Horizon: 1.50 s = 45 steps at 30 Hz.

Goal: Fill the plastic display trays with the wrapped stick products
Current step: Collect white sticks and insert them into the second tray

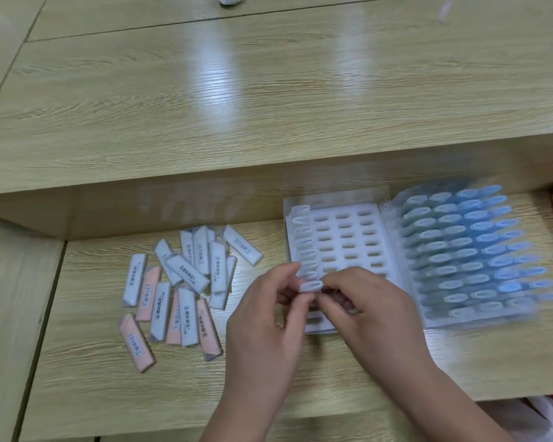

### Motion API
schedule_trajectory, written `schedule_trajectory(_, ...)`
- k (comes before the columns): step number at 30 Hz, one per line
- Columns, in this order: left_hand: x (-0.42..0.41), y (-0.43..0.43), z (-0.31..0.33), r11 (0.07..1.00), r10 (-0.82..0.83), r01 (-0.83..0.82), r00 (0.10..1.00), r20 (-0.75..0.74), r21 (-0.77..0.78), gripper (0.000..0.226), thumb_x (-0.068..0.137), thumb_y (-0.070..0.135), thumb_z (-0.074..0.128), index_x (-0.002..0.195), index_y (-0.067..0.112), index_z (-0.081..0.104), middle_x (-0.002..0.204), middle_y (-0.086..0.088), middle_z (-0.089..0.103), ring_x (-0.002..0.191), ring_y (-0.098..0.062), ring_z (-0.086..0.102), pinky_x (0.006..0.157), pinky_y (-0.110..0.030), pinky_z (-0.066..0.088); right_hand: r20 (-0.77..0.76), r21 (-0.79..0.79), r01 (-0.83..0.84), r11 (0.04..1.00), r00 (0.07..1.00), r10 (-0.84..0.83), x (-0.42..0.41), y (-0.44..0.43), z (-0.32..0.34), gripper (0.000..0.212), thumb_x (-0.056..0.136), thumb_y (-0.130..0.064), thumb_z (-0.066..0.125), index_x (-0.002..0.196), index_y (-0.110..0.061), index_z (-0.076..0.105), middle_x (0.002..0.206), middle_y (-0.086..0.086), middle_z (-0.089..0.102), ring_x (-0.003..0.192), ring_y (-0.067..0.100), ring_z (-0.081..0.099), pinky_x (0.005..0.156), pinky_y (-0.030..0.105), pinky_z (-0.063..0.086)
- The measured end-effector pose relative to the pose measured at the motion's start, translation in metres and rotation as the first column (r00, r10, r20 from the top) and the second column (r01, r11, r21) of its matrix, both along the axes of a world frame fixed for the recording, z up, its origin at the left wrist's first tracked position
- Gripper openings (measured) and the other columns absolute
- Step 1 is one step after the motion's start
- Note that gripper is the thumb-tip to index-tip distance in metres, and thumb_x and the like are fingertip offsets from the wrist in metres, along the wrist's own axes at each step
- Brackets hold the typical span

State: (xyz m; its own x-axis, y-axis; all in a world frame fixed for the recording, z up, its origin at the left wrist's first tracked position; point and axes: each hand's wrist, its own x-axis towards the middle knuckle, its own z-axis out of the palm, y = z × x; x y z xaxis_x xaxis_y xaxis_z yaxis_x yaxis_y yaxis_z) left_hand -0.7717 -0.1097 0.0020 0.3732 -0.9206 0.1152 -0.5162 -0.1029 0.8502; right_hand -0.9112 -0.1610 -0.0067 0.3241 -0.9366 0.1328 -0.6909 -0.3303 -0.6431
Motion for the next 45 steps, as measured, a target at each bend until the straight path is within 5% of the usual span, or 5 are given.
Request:
schedule_trajectory(13, 0.017, 0.016, -0.02, 0.977, 0.213, -0.206, 0.915, -0.343, 0.057, 0.037, 0.086, 0.015, 0.076, 0.104, 0.046, 0.066, 0.103, 0.015, 0.07, 0.093, -0.009, 0.069, 0.077, -0.026, 0.056, -0.061, 0.057, -0.024, 0.998, 0.998, 0.028, 0.003, -0.002, -0.002, 0.007, 0.081, -0.03, 0.078, 0.084, -0.033, 0.072, 0.079, -0.024, 0.061, 0.074, -0.002, 0.051, 0.059, 0.015, 0.042)
schedule_trajectory(27, 0.009, 0.034, -0.03, 0.979, 0.05, 0.048, 0.884, -0.466, 0.196, 0.04, 0.095, 0.02, 0.057, 0.123, 0.048, 0.061, 0.117, 0.024, 0.069, 0.113, 0.001, 0.063, 0.091, -0.014, 0.051, -0.032, 0.063, -0.018, 0.998, 0.999, 0.02, 0.003, 0.001, 0.0, 0.017, 0.078, -0.048, 0.07, 0.085, -0.035, 0.063, 0.083, -0.02, 0.056, 0.078, -0.004, 0.053, 0.069, 0.007, 0.038)
schedule_trajectory(33, 0.025, 0.048, -0.026, 0.981, 0.023, 0.052, 0.924, -0.381, 0.187, 0.036, 0.094, 0.02, 0.06, 0.121, 0.044, 0.065, 0.112, 0.022, 0.069, 0.108, 0.001, 0.064, 0.088, -0.013, 0.051, -0.176, -0.025, -0.056, 0.998, 0.983, 0.051, 0.006, -0.004, 0.009, 0.016, 0.078, -0.03, 0.079, 0.075, -0.023, 0.065, 0.073, -0.023, 0.046, 0.069, 0.0, 0.042, 0.063, 0.007, 0.032)
schedule_trajectory(40, 0.108, 0.033, -0.017, 0.902, 0.395, -0.359, 0.91, -0.123, 0.241, 0.013, 0.089, 0.035, 0.067, 0.103, 0.036, 0.068, 0.09, 0.018, 0.07, 0.084, 0.003, 0.066, 0.072, -0.022, 0.053, -0.041, -0.213, 0.036, 0.976, 0.998, -0.046, 0.047, 0.025, 0.042, 0.028, 0.09, -0.05, 0.058, 0.093, -0.024, 0.069, 0.084, -0.014, 0.059, 0.069, -0.003, 0.043, 0.069, 0.006, 0.035)
schedule_trajectory(45, 0.126, -0.007, -0.01, 0.8, 0.426, -0.468, 0.884, 0.193, 0.376, 0.032, 0.087, 0.054, 0.062, 0.101, 0.025, 0.064, 0.087, 0.012, 0.066, 0.08, -0.013, 0.064, 0.067, -0.032, 0.049, -0.262, 0.065, 0.003, 0.998, 0.965, 0.014, 0.142, 0.006, 0.019, 0.043, 0.097, -0.051, 0.045, 0.133, -0.029, 0.051, 0.123, -0.006, 0.054, 0.099, 0.016, 0.063, 0.069, 0.03, 0.042)
